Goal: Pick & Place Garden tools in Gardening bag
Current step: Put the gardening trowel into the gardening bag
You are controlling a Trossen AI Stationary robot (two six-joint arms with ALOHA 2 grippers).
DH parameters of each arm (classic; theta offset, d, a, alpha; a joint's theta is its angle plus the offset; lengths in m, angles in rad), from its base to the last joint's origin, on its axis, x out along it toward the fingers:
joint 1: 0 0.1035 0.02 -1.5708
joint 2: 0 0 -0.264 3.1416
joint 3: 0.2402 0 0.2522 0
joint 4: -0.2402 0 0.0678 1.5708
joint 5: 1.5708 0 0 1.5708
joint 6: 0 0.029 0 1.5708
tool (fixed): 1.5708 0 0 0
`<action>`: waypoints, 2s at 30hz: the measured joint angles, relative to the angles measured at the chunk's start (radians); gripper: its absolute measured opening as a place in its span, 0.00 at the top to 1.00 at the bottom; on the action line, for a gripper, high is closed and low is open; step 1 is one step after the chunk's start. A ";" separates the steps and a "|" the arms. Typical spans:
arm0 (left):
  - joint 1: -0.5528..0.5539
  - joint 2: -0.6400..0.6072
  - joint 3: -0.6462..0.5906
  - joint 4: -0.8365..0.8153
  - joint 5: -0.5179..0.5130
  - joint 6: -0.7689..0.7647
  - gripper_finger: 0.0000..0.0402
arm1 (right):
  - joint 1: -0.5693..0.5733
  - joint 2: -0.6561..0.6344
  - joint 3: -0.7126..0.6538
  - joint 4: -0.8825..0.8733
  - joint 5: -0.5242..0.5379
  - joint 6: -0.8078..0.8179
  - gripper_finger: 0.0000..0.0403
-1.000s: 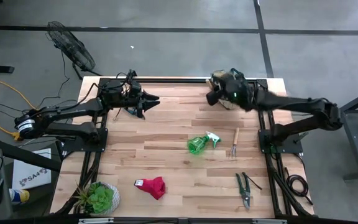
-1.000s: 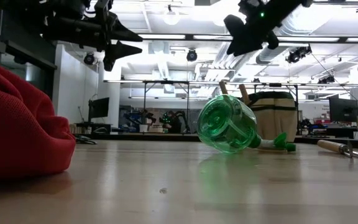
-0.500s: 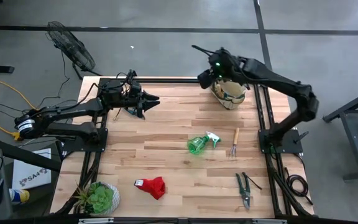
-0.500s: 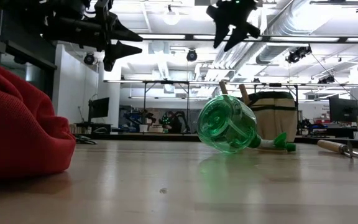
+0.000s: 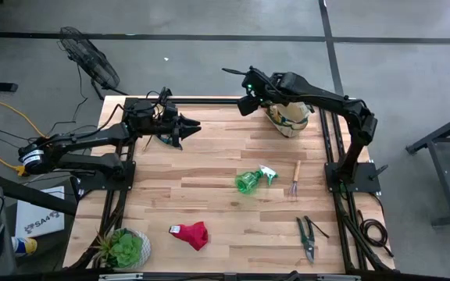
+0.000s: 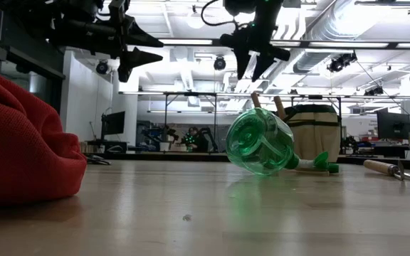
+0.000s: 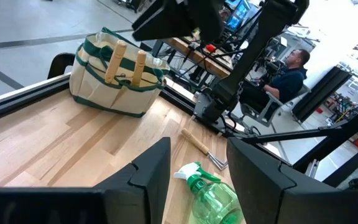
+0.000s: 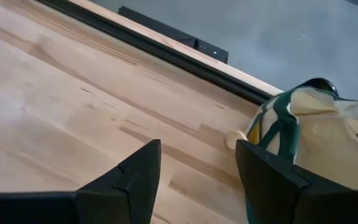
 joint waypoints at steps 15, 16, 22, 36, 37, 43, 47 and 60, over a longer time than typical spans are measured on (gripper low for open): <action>0.000 0.000 0.000 0.000 0.010 -0.049 0.62 | -0.014 0.050 0.000 -0.051 0.105 0.024 0.51; 0.000 0.000 0.000 0.000 0.010 -0.051 0.62 | -0.013 0.057 0.000 -0.053 0.105 0.024 0.51; 0.000 0.000 0.000 0.000 0.010 -0.065 0.62 | -0.012 0.096 0.000 -0.059 0.102 0.024 0.51; 0.000 0.000 0.000 -0.002 0.012 -0.069 0.62 | -0.030 0.110 -0.001 -0.085 0.115 0.024 0.61; 0.000 0.000 0.000 -0.002 0.012 -0.069 0.62 | -0.034 0.110 -0.001 -0.085 0.116 0.020 0.64; 0.000 0.000 0.000 -0.002 0.012 -0.069 0.62 | -0.048 0.110 -0.001 -0.094 0.116 -0.011 0.80; 0.000 0.000 0.000 -0.002 0.011 -0.069 0.62 | -0.052 0.110 -0.001 -0.095 0.128 -0.034 0.87; 0.000 0.000 0.000 -0.002 0.010 -0.071 0.62 | -0.080 0.105 -0.002 -0.136 0.183 -0.036 0.87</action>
